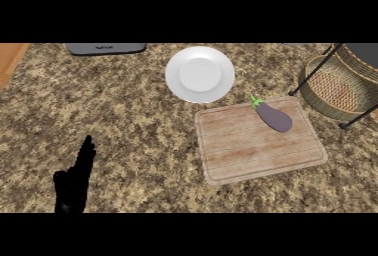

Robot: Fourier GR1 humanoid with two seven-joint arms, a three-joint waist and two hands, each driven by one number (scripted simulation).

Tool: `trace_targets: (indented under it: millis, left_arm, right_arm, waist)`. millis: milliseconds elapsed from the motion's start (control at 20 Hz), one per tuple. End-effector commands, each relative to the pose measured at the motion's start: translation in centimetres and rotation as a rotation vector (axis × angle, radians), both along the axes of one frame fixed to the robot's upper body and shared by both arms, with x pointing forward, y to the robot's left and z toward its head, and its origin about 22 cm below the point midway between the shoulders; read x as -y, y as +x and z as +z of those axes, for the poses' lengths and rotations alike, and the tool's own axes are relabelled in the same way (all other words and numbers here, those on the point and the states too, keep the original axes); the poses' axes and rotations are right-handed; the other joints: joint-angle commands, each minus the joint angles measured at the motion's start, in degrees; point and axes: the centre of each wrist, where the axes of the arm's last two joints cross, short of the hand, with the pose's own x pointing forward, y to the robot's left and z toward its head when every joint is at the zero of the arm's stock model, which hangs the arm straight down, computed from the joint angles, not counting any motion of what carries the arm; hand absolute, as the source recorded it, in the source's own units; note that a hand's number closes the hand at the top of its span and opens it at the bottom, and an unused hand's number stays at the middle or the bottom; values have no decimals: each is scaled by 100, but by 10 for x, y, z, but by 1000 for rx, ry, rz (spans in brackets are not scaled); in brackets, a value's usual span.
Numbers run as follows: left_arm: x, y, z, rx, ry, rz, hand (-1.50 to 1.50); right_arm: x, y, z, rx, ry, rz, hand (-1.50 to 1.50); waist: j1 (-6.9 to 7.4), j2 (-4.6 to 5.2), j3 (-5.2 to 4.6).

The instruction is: Pick the croissant from the cutting board and place it in the tiered basket

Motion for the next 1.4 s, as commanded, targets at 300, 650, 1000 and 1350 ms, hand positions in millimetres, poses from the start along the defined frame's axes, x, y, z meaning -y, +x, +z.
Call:
trace_targets:
  millis: [300, 650, 1000, 1350]
  left_arm:
    - [22, 3, -11, -31, -16, -59, 0]
    - [25, 4, -13, -21, -6, -74, 0]
    - [14, 10, -8, -16, -8, -72, 0]
    - [23, 14, -7, -1, -1, -92, 0]
  right_arm:
    - [35, -40, 98, 101, -71, -60, 150]
    - [49, -4, 137, 113, -28, -99, 150]
    - [53, 56, 96, 96, -7, -88, 150]
    - [68, 96, 82, 14, -16, -20, 150]
  waist:
    - [395, 95, -10]
    - [479, 111, -11]
    - [498, 116, -8]
    - [518, 123, -7]
